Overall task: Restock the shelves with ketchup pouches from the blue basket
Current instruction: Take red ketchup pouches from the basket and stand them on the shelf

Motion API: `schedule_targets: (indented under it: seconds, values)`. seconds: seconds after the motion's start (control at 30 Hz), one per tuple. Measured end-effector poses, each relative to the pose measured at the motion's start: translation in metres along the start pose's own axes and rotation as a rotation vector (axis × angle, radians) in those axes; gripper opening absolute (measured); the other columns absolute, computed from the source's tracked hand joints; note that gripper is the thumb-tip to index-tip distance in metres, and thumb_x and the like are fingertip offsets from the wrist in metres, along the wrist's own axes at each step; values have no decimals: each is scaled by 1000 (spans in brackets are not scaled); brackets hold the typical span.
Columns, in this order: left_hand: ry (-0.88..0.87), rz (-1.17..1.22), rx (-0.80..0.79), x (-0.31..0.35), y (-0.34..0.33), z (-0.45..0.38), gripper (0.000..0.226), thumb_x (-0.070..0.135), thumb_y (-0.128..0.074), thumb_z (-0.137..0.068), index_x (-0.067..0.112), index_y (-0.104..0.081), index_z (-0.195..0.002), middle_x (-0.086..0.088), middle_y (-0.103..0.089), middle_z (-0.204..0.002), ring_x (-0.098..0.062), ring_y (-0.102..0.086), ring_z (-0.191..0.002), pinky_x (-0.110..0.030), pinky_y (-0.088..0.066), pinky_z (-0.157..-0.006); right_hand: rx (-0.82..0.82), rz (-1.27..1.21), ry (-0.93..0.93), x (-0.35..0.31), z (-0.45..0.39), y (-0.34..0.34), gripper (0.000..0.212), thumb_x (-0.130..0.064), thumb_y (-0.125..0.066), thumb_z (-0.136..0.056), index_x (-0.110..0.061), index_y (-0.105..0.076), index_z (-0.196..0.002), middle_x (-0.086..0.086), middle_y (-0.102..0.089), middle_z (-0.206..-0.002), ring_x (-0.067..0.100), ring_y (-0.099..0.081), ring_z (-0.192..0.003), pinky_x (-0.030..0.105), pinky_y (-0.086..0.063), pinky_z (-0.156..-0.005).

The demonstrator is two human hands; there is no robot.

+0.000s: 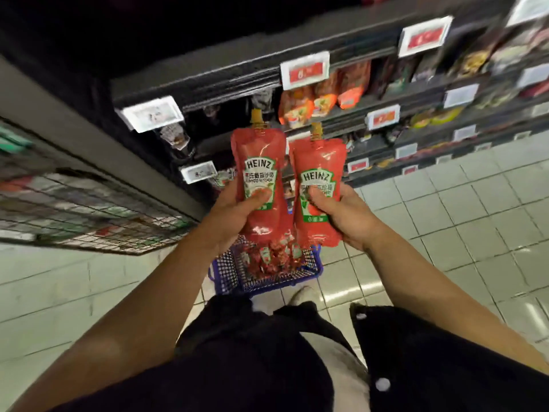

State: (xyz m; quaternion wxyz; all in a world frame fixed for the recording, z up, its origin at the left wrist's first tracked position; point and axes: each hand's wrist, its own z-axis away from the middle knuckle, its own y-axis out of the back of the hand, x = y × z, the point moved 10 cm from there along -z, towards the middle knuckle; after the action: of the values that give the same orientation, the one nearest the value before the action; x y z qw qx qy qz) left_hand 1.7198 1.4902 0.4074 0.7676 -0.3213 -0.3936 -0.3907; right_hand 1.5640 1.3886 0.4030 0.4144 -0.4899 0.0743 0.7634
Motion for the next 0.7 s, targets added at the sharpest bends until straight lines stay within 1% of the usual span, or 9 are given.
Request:
schedule_targets:
  seconds: [0.07,0.13,0.2,0.3,0.37,0.47,0.57,0.63,0.7]
  values:
    - [-51,19,39,21,4,11,34,35,-83,-75,42,-73,-107,1,-75,-116,-20,-73,-105,-34,-60,-79,17,41,51,-20,1,-17,63,-52,-87,-67,-16,-70,-115,15,-74,-114,36,-71,-104,57,-56,-92]
    - [-75,39,60,36,12,19,29,30,-79,-78,44,-74,-104,1,-76,-114,-20,-73,-104,-33,-60,-78,39,62,92,-37,3,-29,61,-51,-85,-71,-14,-69,-117,15,-74,-113,37,-71,-105,58,-55,-94]
    - [-87,48,58,47,21,24,31,33,-80,-77,45,-73,-105,2,-75,-115,-20,-73,-104,-35,-61,-78,55,124,152,-56,5,-42,51,-51,-82,-74,-19,-71,-112,12,-75,-110,33,-72,-101,51,-58,-89]
    - [-108,72,43,62,35,28,38,44,-84,-70,47,-72,-105,4,-75,-114,-19,-73,-103,-36,-61,-79,75,192,218,-83,9,-62,37,-52,-79,-75,-27,-75,-101,7,-78,-103,26,-75,-93,38,-60,-76]
    - [-134,81,51,68,47,29,42,48,-84,-67,45,-72,-107,3,-75,-115,-19,-73,-104,-37,-61,-79,87,227,247,-95,11,-74,32,-53,-79,-74,-31,-75,-98,6,-78,-100,25,-76,-89,35,-60,-72]
    - [-161,87,82,75,67,27,43,45,-84,-70,40,-71,-110,2,-75,-114,-22,-74,-103,-42,-61,-82,124,196,270,-109,11,-87,32,-49,-81,-75,-29,-75,-98,9,-78,-100,28,-76,-88,37,-60,-70]
    - [-182,86,84,83,82,22,38,42,-84,-72,35,-72,-108,0,-77,-111,-24,-74,-100,-38,-62,-75,159,217,279,-117,6,-98,37,-49,-82,-73,-24,-75,-99,9,-78,-99,28,-76,-88,37,-60,-70]
    - [-211,79,87,93,90,19,39,46,-84,-69,36,-72,-106,0,-77,-109,-22,-75,-98,-37,-62,-73,169,260,291,-124,1,-102,42,-51,-82,-73,-20,-74,-100,7,-78,-98,27,-76,-87,35,-60,-70]
    - [-237,67,110,103,98,16,37,47,-84,-69,39,-72,-104,1,-77,-108,-21,-75,-96,-36,-62,-72,155,313,298,-134,-5,-107,40,-49,-81,-76,-19,-73,-102,5,-78,-97,25,-77,-86,33,-60,-69]
